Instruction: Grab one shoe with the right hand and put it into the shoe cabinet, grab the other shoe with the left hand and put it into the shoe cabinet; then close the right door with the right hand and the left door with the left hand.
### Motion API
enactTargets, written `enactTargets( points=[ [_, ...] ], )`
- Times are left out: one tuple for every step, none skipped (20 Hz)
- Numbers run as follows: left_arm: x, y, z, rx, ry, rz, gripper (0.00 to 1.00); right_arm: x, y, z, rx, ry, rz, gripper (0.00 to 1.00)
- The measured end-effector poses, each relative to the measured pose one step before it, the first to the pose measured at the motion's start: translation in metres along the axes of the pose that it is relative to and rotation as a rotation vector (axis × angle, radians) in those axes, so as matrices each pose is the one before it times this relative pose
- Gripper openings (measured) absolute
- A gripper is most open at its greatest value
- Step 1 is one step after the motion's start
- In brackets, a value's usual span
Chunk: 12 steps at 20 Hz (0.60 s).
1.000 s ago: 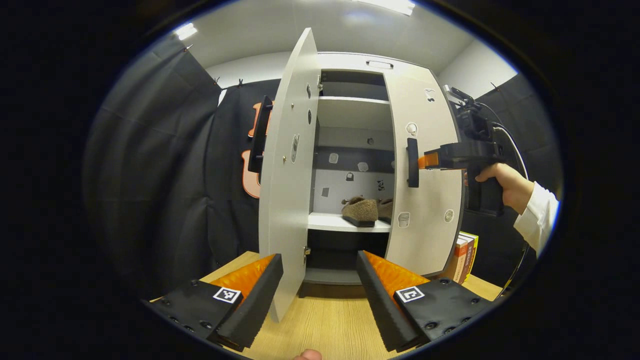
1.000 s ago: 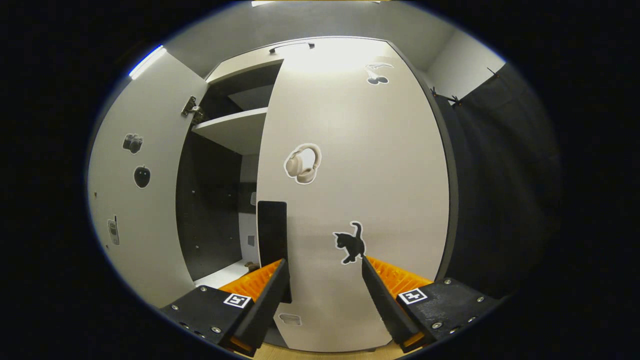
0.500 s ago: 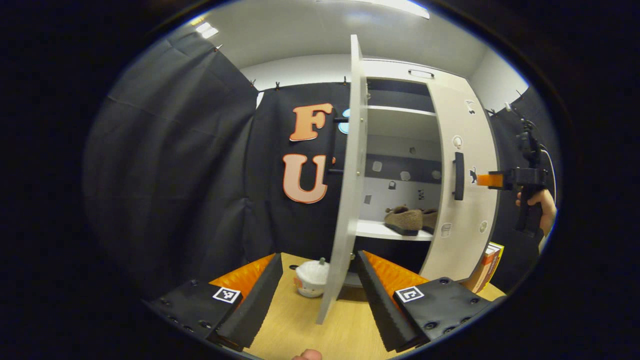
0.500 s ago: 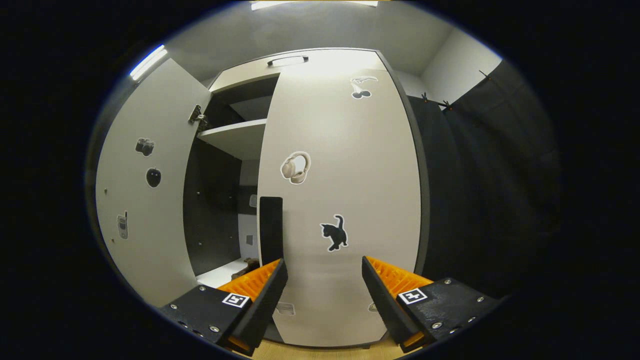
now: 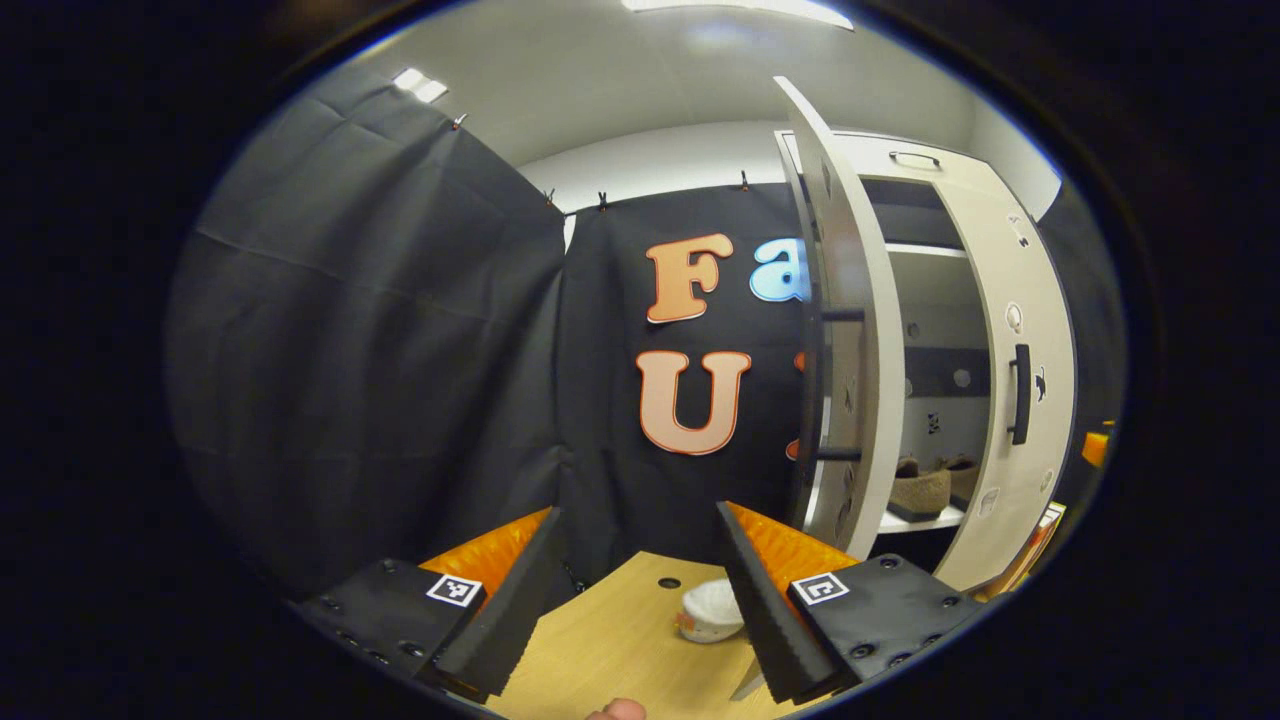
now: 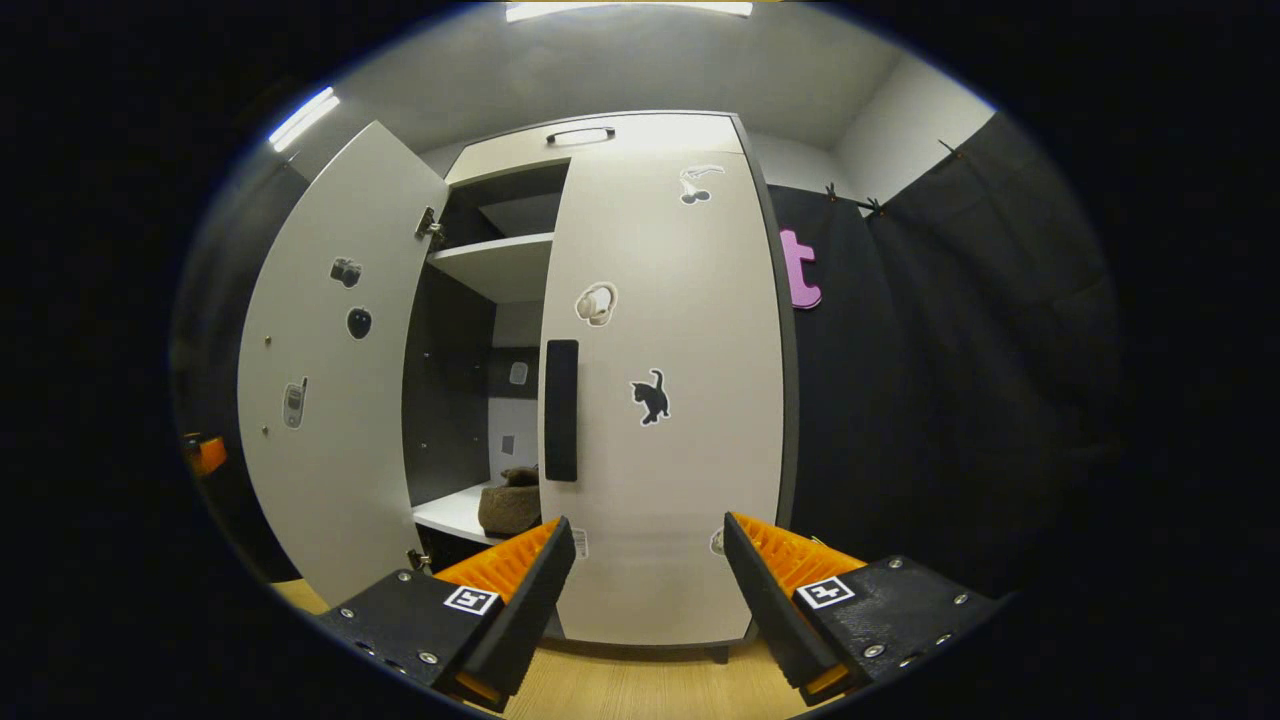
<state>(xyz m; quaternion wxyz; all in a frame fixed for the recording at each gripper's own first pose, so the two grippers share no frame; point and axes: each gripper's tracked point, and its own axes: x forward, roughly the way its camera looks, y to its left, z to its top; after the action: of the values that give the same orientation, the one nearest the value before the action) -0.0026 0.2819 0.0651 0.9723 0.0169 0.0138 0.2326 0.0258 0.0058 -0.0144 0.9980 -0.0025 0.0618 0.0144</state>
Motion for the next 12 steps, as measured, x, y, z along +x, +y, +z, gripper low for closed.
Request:
enactTargets(
  points=[
    [0.00959,-0.00325,0.00654,-0.00329,-0.01137,-0.01292,0.96,-0.00625,-0.00246,-0.00315,0.00875,-0.00174,-0.00735,0.93],
    [0.00975,-0.00287,0.00386,-0.00793,0.00051,-0.00780,0.96,-0.00532,-0.00198,-0.00269,0.00253,-0.00437,-0.00770,0.93],
    [0.00772,-0.00315,0.00392,-0.01278,-0.00238,-0.01198,0.99,-0.00560,-0.00260,-0.00145,-0.00046,-0.00497,-0.00938,0.92],
    [0.00796,-0.00245,0.00610,-0.00910,-0.00615,-0.00831,0.94,-0.00451,-0.00132,-0.00176,-0.00731,-0.00326,-0.00413,0.92],
    [0.00623,-0.00194,0.00498,-0.00111,-0.00910,-0.00512,0.94,-0.00347,-0.00163,-0.00136,-0.01196,0.00107,-0.00388,0.92],
    [0.00540,-0.00125,0.00526,0.00287,-0.01131,-0.00341,0.94,-0.00305,-0.00175,-0.00118,-0.01135,-0.00021,-0.00349,0.92],
    [0.00350,-0.00254,0.00524,-0.00048,-0.01206,-0.00606,0.97,-0.00263,-0.00143,-0.00012,-0.00458,0.00044,-0.00302,0.92],
    [0.00081,-0.00415,0.00379,-0.00022,-0.01143,-0.00758,0.96,-0.00170,-0.00142,-0.00020,0.00028,0.00086,0.00099,0.92],
    [0.00009,-0.00196,0.00201,0.00373,-0.01068,-0.00454,0.94,-0.00101,-0.00108,-0.00042,0.00474,-0.00049,0.00310,0.93],
    [0.00025,-0.00161,-0.00039,0.00501,-0.00279,-0.00626,0.97,-0.00032,-0.00117,-0.00124,0.00535,0.00164,0.00067,0.93],
    [-0.00066,-0.00323,-0.00241,0.00062,0.00451,-0.01122,0.96,-0.00007,-0.00163,-0.00106,0.00698,0.00471,0.00011,0.93],
    [-0.00074,-0.00426,-0.00249,-0.00605,0.00552,-0.01219,0.94,0.00056,-0.00215,-0.00173,0.00448,0.00449,-0.00222,0.93]
  ],
)
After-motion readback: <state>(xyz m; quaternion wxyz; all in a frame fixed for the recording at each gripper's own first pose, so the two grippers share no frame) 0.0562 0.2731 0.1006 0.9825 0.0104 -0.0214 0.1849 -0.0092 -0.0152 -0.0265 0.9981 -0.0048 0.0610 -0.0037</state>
